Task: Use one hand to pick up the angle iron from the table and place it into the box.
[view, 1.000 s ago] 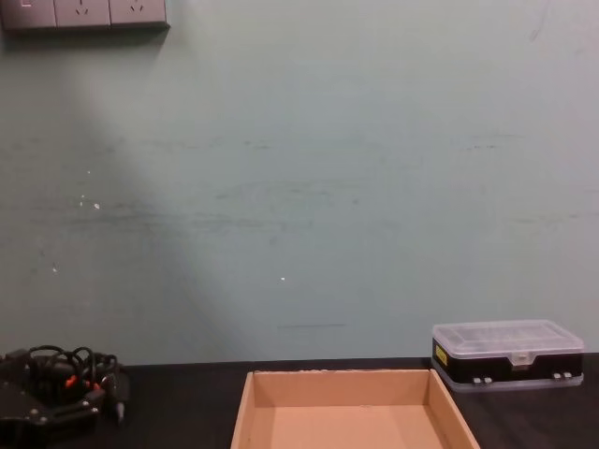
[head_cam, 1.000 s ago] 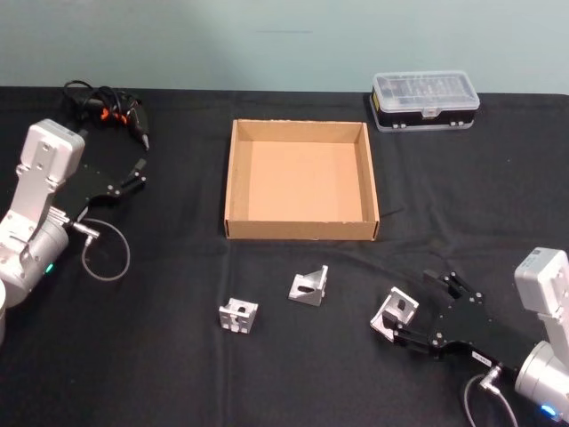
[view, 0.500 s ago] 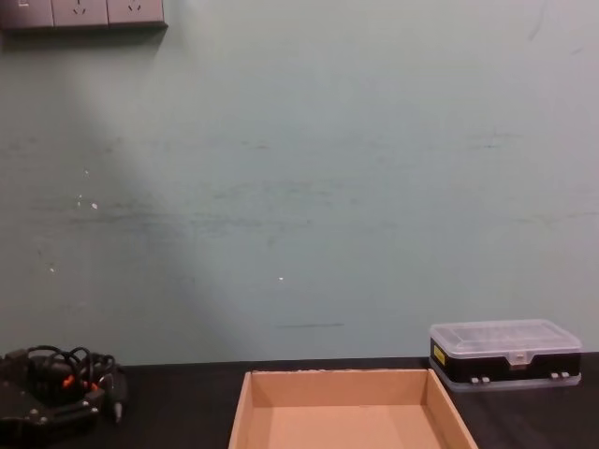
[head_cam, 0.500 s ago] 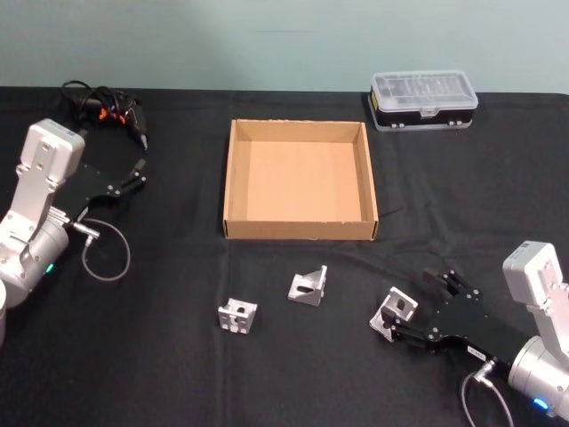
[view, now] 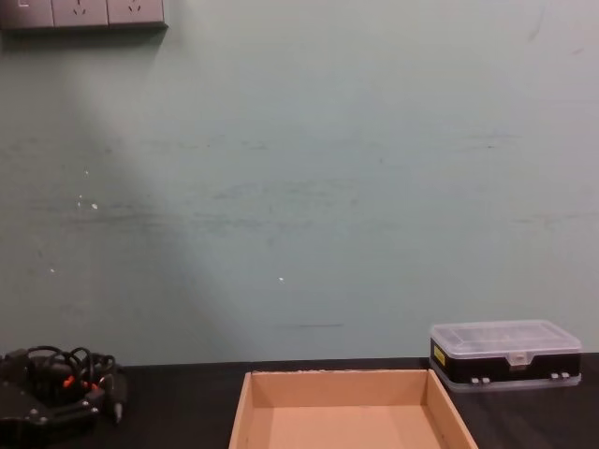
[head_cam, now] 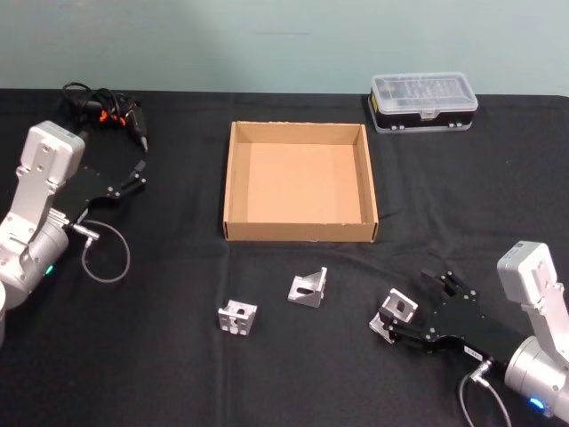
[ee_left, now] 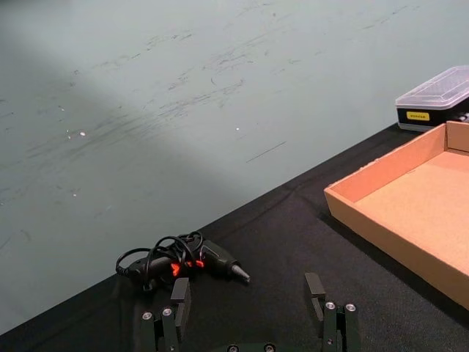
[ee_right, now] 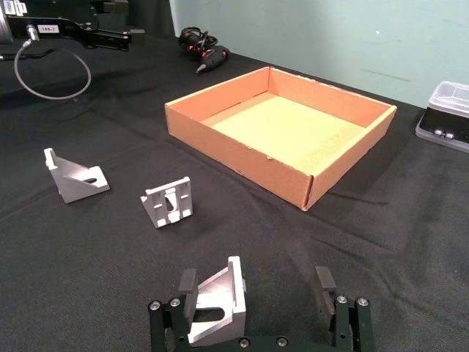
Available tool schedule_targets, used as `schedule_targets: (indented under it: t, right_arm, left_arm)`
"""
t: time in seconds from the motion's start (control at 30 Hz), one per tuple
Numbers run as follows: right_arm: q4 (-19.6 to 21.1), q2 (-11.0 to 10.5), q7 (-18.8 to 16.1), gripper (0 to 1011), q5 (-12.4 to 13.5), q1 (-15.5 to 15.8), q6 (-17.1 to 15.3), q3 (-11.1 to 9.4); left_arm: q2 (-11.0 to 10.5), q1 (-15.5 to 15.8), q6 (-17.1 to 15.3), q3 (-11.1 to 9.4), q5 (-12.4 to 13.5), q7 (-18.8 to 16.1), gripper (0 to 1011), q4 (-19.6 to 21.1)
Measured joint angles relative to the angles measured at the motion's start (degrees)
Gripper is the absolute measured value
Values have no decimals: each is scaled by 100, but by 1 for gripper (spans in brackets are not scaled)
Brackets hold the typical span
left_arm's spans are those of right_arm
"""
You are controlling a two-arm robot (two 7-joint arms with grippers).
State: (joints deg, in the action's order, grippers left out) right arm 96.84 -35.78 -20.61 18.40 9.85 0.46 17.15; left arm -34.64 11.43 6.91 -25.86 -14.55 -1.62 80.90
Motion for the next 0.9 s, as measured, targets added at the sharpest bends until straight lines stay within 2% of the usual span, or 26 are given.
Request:
schedule_targets:
  t: [0.13,0.3,0.9]
  right_arm:
    - [6,-9,-2,968,5,4,6,1]
    - [13,-15,-4,862,12,7,14,3]
    - [24,-26,-7,302,30,14,27,5]
  left_arm:
    - [0,0,0,0,0,0,1011,0]
    - [0,0,0,0,0,0,1011,0]
    - [0,0,0,0,0,0,1011,0]
